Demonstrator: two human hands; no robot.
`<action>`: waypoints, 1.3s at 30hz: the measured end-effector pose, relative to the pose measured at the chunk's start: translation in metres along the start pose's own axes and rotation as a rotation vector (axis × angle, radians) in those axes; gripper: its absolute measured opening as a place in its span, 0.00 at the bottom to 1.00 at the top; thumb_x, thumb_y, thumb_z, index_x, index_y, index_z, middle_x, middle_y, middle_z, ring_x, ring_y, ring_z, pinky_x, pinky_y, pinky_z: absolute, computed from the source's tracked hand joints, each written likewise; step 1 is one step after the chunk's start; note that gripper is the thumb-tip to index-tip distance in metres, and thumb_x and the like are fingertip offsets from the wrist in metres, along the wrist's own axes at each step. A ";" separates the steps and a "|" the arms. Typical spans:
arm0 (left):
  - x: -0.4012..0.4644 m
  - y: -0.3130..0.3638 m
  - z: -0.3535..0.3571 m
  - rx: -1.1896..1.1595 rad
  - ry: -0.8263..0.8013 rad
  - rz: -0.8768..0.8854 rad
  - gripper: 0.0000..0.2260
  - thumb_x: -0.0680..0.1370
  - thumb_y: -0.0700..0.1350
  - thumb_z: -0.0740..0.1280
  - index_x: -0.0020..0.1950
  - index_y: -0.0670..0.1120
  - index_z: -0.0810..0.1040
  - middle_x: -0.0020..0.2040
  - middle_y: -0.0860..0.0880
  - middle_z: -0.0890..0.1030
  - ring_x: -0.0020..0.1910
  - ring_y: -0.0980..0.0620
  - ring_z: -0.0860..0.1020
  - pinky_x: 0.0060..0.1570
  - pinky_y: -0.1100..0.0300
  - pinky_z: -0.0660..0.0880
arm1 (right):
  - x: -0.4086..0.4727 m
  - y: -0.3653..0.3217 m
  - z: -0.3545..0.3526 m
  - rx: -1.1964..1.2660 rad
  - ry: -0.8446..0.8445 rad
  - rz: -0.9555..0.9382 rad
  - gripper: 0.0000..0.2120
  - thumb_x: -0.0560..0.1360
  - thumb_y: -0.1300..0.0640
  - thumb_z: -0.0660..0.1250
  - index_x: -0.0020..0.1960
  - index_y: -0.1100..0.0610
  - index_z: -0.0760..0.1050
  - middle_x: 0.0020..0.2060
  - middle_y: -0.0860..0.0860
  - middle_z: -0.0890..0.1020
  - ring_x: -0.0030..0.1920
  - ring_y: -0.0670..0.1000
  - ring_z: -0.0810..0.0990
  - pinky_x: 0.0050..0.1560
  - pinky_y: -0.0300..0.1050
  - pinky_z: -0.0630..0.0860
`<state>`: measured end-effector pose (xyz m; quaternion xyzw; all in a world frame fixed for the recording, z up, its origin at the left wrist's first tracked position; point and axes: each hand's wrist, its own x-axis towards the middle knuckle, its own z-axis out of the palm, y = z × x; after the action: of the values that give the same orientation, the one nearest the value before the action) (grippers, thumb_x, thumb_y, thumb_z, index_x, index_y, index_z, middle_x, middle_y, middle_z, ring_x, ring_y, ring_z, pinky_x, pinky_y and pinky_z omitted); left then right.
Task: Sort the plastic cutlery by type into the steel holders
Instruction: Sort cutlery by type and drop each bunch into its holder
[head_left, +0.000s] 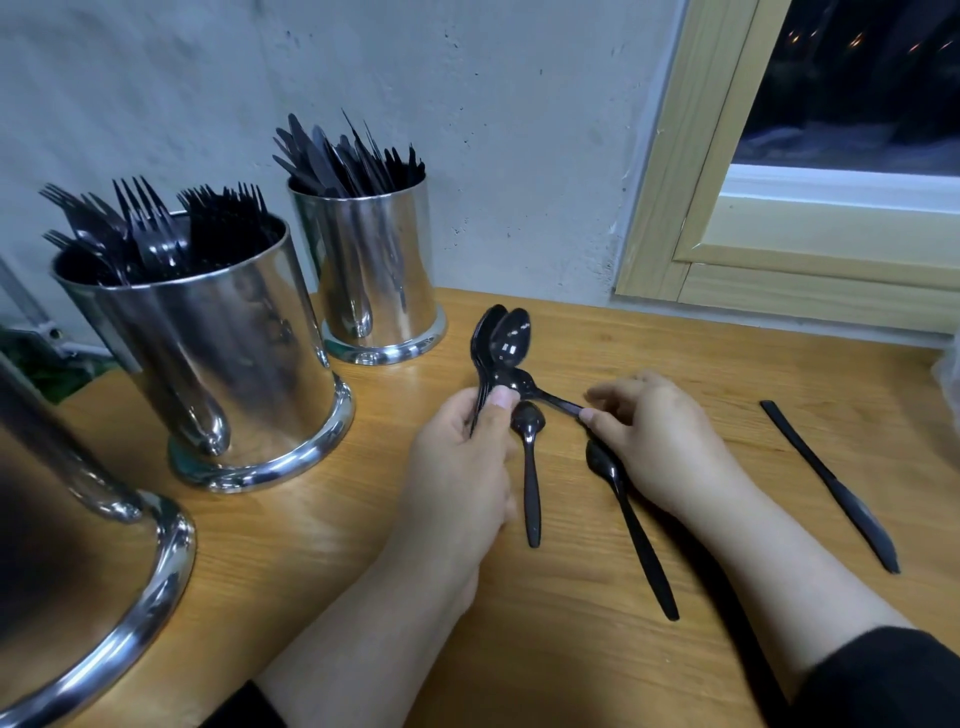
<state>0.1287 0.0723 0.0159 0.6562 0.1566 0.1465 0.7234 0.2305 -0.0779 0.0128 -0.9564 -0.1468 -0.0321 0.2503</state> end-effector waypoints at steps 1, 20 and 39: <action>0.000 0.000 0.000 -0.022 0.010 -0.008 0.10 0.85 0.52 0.60 0.54 0.54 0.81 0.30 0.56 0.72 0.26 0.56 0.66 0.26 0.60 0.67 | -0.001 -0.003 0.000 -0.021 -0.002 -0.008 0.14 0.79 0.46 0.67 0.62 0.48 0.80 0.51 0.47 0.77 0.57 0.51 0.76 0.62 0.55 0.74; 0.009 0.003 -0.002 -0.292 0.182 -0.070 0.13 0.87 0.53 0.57 0.55 0.49 0.79 0.32 0.52 0.68 0.26 0.56 0.65 0.25 0.60 0.64 | -0.037 -0.060 0.003 0.706 -0.004 -0.081 0.06 0.76 0.58 0.73 0.50 0.48 0.83 0.37 0.48 0.85 0.33 0.38 0.78 0.37 0.27 0.71; 0.007 0.005 -0.004 -0.168 0.155 -0.074 0.17 0.85 0.56 0.60 0.45 0.46 0.77 0.29 0.54 0.72 0.30 0.54 0.72 0.32 0.57 0.71 | -0.030 -0.027 -0.016 0.359 0.161 -0.058 0.10 0.80 0.47 0.65 0.49 0.50 0.83 0.41 0.41 0.82 0.45 0.40 0.79 0.43 0.33 0.72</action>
<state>0.1334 0.0798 0.0203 0.5738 0.2233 0.1826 0.7665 0.1941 -0.0709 0.0358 -0.8863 -0.1569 -0.0891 0.4266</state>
